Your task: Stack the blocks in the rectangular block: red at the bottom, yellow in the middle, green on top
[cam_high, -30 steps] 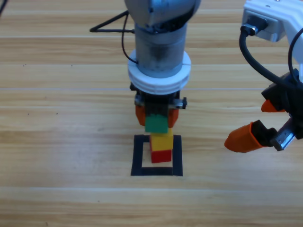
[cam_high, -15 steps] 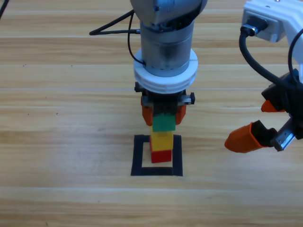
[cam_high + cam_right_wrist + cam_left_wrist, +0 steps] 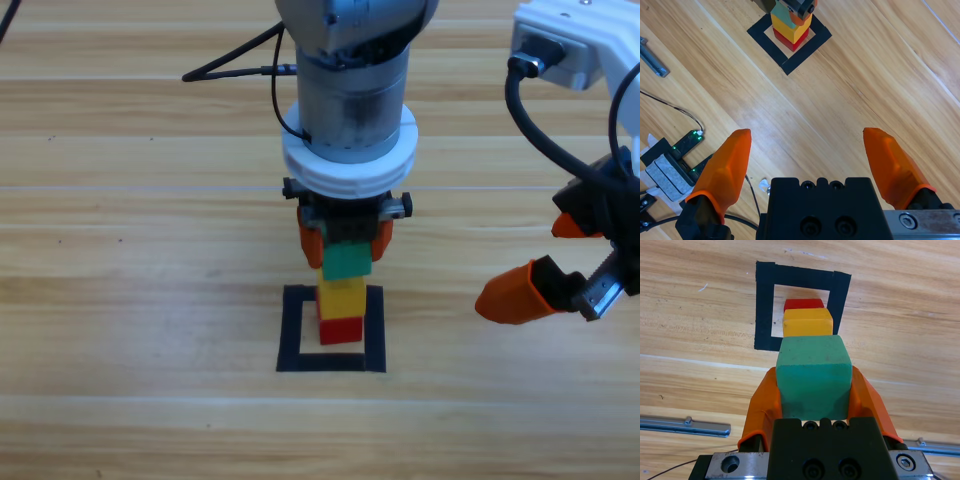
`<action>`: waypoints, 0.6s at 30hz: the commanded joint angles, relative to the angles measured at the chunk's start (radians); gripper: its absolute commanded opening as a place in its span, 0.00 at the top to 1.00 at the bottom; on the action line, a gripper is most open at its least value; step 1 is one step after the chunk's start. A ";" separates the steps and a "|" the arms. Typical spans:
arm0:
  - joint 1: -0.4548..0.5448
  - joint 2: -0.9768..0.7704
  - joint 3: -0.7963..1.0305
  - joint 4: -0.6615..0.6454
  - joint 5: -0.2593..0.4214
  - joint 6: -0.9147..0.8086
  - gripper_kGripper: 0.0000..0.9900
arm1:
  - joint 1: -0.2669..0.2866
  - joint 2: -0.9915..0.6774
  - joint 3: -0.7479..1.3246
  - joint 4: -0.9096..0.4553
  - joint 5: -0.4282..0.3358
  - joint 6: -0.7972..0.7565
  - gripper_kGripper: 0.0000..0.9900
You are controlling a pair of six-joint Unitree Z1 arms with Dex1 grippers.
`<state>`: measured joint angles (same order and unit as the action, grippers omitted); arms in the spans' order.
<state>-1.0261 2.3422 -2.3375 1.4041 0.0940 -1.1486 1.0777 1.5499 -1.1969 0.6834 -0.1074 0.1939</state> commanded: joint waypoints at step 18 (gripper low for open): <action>0.009 0.097 0.010 0.010 0.013 0.003 1.00 | -0.025 -0.036 0.034 -0.016 0.017 -0.007 0.00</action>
<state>-1.0260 2.3891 -2.3375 1.4044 0.0941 -1.1487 1.0777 1.5499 -1.1958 0.6834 -0.1067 0.1939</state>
